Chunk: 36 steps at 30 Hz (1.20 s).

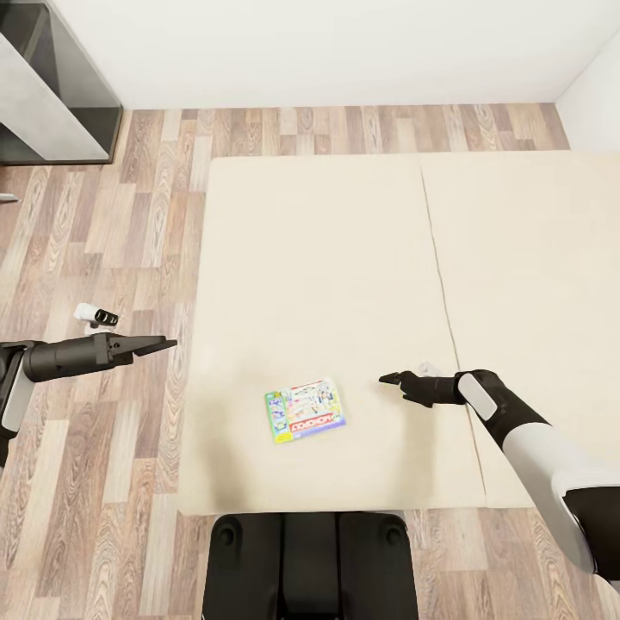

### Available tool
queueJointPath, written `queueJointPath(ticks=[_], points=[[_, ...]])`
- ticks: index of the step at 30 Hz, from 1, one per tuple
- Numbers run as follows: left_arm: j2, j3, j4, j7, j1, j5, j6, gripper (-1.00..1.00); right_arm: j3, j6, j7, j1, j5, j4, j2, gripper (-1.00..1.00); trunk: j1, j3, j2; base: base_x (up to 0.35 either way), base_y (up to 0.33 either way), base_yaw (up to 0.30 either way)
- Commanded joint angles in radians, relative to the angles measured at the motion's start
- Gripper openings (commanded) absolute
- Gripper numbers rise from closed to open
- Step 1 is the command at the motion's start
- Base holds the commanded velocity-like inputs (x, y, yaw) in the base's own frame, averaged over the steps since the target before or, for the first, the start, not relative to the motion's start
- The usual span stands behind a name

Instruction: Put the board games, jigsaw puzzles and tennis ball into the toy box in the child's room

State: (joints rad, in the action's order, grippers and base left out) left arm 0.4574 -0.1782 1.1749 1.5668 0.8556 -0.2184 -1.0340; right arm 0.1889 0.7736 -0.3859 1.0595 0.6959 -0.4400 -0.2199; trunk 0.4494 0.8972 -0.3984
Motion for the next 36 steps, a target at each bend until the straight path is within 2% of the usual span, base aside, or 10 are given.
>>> queueJointPath(ticks=[1, 36], points=[[0.000, 0.000, 0.000, 0.004, 0.000, 0.001, -0.011, 1.00, 0.004, 0.001, -0.005, 0.001, -0.003, 0.000, -0.001, 1.00, 0.001, 0.001, -0.002, 0.000, 0.054, 0.000], [0.000, 0.000, 0.000, 0.004, 0.000, 0.001, -0.011, 1.00, 0.006, -0.004, 0.006, -0.003, -0.007, 0.000, 0.001, 1.00, 0.001, 0.001, -0.002, 0.000, 0.018, 0.000]])
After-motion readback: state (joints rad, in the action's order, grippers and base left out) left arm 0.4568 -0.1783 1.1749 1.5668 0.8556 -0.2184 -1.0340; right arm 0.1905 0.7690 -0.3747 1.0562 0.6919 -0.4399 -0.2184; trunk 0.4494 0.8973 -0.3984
